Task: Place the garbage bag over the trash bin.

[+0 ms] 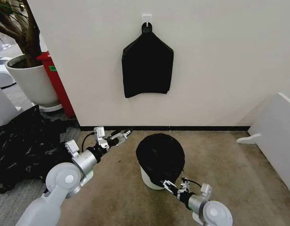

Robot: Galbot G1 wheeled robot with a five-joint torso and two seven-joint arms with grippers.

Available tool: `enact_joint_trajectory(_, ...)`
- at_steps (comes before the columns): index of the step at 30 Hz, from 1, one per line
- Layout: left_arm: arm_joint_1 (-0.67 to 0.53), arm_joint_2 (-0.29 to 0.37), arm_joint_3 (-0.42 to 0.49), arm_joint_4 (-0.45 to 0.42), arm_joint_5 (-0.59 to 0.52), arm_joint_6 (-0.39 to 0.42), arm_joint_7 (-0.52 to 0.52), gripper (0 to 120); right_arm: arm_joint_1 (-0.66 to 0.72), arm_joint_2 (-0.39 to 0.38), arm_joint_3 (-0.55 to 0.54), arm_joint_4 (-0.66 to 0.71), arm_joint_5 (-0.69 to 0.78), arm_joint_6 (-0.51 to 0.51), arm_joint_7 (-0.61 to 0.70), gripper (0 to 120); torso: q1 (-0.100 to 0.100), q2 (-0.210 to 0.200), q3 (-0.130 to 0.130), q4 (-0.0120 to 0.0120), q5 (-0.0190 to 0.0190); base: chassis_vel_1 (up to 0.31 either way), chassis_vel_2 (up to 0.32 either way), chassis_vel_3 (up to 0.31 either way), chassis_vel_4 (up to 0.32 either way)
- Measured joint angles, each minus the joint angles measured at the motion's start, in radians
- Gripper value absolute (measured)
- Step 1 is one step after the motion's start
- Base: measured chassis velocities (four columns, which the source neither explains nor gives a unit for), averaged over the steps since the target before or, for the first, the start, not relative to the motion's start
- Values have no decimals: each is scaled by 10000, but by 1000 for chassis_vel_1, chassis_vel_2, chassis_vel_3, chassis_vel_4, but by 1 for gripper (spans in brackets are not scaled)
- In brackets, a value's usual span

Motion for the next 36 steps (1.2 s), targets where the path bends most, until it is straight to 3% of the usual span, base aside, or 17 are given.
enact_joint_trajectory(9,-195,-64,151,140,33,-17,-29,100,178,-5,-112,-793,-1374,187,-225,100,0,0,1,0,0,0,0,0,0)
enact_joint_trajectory(18,-318,-188,115,355,76,-91,-41,100,-613,-364,-124,939,-1264,222,55,100,0,0,1,-2,-1,0,0,0,0)
enact_joint_trajectory(23,-440,-118,-31,586,575,-330,-142,100,-986,-403,-211,1872,-2100,365,-17,100,0,0,1,1,-1,0,0,0,0)
enact_joint_trajectory(25,-454,45,-102,813,1679,-723,-80,100,-1355,-488,-105,2368,-2991,694,-365,100,0,0,1,1,1,0,0,0,0)
enact_joint_trajectory(29,-167,410,-388,1305,4379,-2409,157,100,-3026,-806,697,3223,-6137,2026,-1418,100,0,0,0,-3,-1,0,0,0,0)
enact_joint_trajectory(31,-76,428,-450,1326,4642,-2615,163,100,-3256,-827,864,3248,-6598,2290,-1555,100,0,0,-1,-3,-1,0,0,0,0)
enact_joint_trajectory(32,301,441,-730,1314,5319,-3236,166,100,-3905,-835,1467,3255,-7873,3202,-1978,100,0,0,0,-5,-4,0,0,0,0)
enact_joint_trajectory(36,1477,118,-1411,807,6395,-4314,98,100,-4657,-125,2801,3489,-9974,5311,-2206,100,-1,1,-1,-3,-3,0,0,0,0)
